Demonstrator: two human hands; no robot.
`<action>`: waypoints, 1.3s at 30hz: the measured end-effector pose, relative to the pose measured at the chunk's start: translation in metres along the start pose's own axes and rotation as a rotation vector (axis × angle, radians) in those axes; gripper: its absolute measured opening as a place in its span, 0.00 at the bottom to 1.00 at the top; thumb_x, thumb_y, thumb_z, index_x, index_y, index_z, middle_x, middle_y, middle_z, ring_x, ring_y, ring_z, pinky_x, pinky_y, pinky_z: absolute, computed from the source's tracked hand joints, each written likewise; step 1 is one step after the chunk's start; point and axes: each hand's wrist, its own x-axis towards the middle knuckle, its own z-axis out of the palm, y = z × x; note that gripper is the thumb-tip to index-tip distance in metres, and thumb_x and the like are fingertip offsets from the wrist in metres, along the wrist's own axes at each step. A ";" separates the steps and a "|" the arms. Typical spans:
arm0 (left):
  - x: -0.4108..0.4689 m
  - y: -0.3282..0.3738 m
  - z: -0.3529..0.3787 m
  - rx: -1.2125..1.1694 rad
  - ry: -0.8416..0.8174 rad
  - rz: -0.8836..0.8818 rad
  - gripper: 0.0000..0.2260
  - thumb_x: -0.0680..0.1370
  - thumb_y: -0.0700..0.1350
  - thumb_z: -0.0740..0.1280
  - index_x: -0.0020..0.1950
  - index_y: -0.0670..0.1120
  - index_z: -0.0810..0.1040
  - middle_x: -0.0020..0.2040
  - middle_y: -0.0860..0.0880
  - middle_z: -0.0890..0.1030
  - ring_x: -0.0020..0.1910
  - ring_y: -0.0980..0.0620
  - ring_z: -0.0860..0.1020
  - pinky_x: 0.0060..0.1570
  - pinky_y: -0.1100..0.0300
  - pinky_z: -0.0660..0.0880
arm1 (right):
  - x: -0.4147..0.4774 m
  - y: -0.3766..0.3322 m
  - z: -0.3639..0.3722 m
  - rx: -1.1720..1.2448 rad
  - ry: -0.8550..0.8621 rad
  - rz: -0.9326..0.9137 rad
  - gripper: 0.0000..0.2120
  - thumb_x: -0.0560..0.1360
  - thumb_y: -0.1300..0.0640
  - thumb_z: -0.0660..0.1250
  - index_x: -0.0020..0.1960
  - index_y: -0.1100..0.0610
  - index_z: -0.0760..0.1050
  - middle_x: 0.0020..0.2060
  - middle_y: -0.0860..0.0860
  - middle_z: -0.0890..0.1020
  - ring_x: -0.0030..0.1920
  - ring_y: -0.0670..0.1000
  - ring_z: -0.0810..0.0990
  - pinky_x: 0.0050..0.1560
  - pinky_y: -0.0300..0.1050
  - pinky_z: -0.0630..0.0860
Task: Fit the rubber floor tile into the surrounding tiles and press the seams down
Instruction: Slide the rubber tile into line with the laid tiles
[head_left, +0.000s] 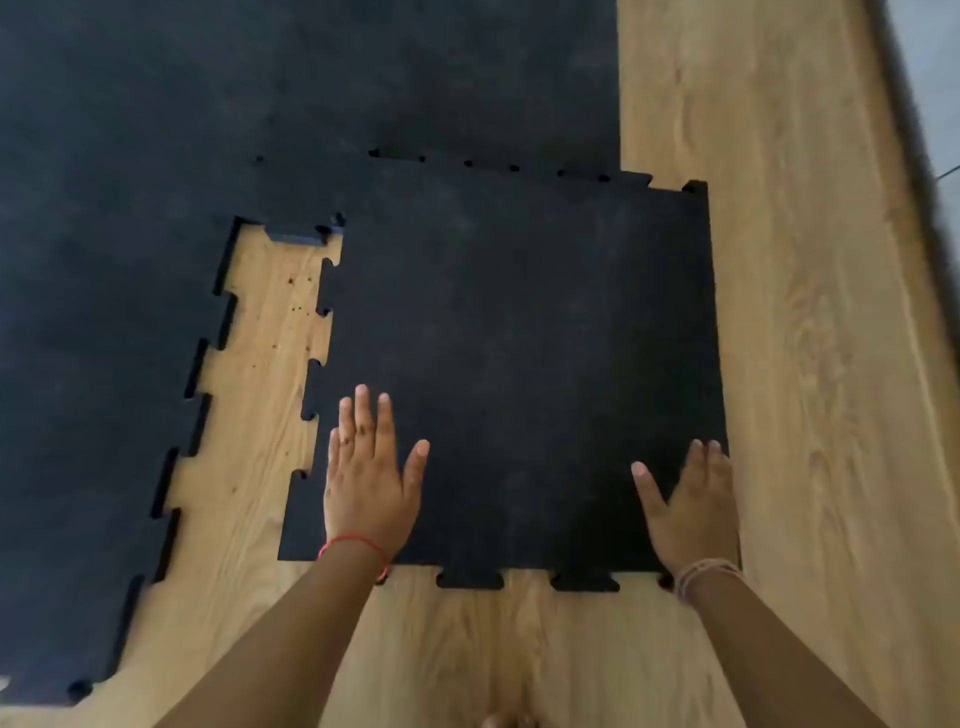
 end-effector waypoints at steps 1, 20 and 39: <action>0.002 -0.004 0.007 -0.009 0.011 -0.023 0.37 0.73 0.64 0.35 0.75 0.43 0.43 0.72 0.49 0.35 0.71 0.53 0.34 0.70 0.57 0.36 | 0.006 0.001 0.004 -0.013 0.016 0.035 0.40 0.75 0.38 0.54 0.75 0.61 0.45 0.76 0.59 0.50 0.75 0.57 0.48 0.72 0.50 0.46; 0.026 -0.034 0.015 -0.200 0.249 -0.470 0.32 0.79 0.51 0.60 0.74 0.35 0.52 0.73 0.35 0.60 0.72 0.39 0.58 0.69 0.47 0.57 | 0.059 0.014 0.015 0.487 0.158 0.113 0.55 0.57 0.35 0.75 0.74 0.58 0.56 0.72 0.58 0.65 0.70 0.60 0.63 0.70 0.59 0.60; 0.026 -0.107 -0.034 -0.471 0.365 -0.829 0.19 0.77 0.48 0.64 0.63 0.38 0.73 0.64 0.36 0.72 0.66 0.37 0.64 0.63 0.48 0.62 | 0.026 0.028 0.061 0.571 -0.066 0.159 0.63 0.42 0.22 0.69 0.71 0.48 0.57 0.71 0.55 0.66 0.69 0.59 0.65 0.67 0.61 0.63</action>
